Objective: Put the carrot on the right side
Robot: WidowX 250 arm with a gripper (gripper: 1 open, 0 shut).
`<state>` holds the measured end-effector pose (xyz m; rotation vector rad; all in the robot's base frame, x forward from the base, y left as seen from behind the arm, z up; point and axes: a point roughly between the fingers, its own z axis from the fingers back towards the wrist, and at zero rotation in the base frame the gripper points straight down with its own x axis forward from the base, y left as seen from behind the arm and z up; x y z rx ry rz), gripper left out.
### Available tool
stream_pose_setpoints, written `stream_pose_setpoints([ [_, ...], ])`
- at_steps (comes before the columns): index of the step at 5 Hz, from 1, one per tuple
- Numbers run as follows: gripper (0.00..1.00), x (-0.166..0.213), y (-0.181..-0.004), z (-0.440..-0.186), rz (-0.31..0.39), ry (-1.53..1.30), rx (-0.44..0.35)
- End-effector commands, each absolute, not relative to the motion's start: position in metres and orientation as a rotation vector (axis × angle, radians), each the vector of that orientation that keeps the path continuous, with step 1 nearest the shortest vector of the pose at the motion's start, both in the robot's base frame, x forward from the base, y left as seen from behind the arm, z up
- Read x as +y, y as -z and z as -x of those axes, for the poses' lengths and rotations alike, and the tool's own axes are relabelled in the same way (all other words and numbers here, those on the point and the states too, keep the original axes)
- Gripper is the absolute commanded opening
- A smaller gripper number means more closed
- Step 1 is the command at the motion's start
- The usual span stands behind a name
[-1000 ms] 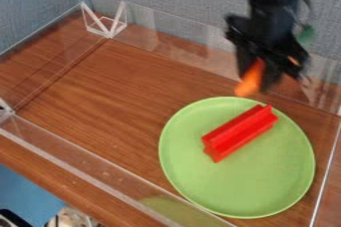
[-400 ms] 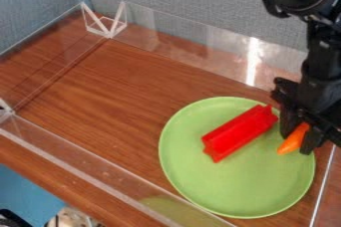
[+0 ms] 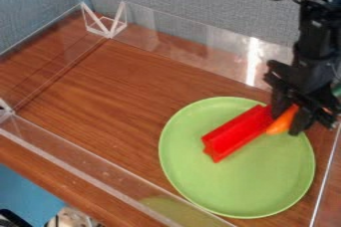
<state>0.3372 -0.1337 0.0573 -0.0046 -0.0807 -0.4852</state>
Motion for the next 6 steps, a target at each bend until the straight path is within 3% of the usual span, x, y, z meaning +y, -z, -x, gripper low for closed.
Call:
stream_pose_setpoints([
  [1, 1.0, -0.126, -0.071, -0.348, 0.01, 0.483, -0.125],
  [2, 0.0, -0.128, -0.061, -0.344, 0.011, 0.451, -0.115],
  [6, 0.0, -0.147, -0.047, -0.317, -0.024, 0.423, -0.118],
])
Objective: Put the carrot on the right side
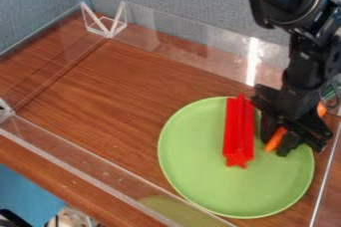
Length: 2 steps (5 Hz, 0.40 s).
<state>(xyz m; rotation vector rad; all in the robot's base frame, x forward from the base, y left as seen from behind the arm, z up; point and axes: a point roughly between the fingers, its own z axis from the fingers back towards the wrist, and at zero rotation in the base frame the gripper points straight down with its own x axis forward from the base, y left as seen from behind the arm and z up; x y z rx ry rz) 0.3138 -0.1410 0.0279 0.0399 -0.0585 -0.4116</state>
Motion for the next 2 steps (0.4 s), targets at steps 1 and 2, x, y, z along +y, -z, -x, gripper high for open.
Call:
stream_pose_setpoints([
  [1, 0.0, -0.141, -0.0562, -0.3238, -0.027, 0.409, -0.115],
  [2, 0.0, -0.1347, -0.065, -0.3311, -0.03, 0.396, -0.112],
])
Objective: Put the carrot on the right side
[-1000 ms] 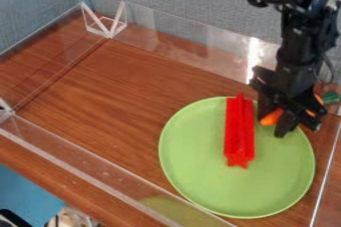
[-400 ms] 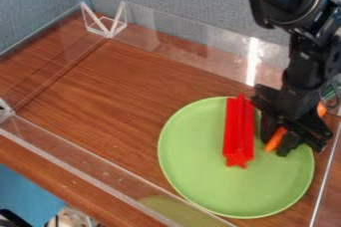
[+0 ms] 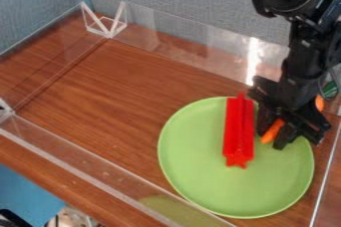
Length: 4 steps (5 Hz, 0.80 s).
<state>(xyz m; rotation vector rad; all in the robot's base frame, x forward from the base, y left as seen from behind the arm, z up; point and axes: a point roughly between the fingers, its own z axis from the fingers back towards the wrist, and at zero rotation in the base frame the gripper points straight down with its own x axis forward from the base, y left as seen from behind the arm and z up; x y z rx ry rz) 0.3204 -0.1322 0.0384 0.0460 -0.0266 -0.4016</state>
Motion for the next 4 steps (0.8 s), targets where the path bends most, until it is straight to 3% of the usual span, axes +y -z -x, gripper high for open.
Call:
stream_pose_setpoints([
  [1, 1.0, -0.139, -0.073, -0.337, -0.046, 0.355, -0.128],
  [2, 1.0, -0.142, -0.092, -0.329, -0.056, 0.35, -0.143],
  [4, 1.0, -0.142, -0.159, -0.322, -0.158, 0.357, -0.228],
])
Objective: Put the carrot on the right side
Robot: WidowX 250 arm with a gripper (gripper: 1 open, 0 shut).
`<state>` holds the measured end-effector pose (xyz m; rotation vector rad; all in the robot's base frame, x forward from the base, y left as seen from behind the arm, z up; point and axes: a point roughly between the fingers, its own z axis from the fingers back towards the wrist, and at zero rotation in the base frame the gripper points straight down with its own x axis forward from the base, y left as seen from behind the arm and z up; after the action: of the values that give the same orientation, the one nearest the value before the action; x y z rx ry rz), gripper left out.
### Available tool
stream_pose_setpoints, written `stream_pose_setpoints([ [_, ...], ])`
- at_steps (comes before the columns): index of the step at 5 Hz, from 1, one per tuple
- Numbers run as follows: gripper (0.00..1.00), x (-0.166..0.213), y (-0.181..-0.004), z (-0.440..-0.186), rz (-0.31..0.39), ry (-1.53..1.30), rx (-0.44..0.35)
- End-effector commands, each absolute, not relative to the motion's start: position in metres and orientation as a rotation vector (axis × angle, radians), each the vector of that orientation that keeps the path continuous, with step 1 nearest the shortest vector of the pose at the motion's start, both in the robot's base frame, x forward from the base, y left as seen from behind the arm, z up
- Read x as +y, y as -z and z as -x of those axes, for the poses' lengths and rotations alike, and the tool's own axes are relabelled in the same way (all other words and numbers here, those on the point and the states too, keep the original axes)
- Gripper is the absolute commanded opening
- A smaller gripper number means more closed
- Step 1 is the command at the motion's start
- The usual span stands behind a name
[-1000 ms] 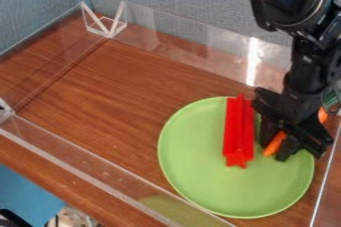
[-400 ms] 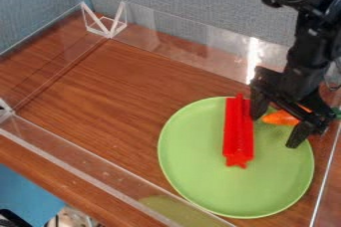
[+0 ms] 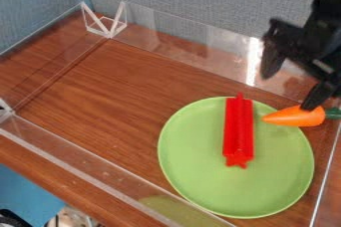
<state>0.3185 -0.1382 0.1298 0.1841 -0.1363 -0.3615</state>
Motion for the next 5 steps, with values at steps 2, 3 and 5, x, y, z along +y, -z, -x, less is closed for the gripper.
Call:
stream_pose_setpoints([
  [2, 1.0, -0.126, -0.193, -0.325, -0.195, 0.321, -0.308],
  [3, 1.0, -0.116, -0.201, -0.329, -0.19, 0.299, -0.331],
  [5, 1.0, -0.105, -0.195, -0.33, -0.173, 0.213, -0.353],
])
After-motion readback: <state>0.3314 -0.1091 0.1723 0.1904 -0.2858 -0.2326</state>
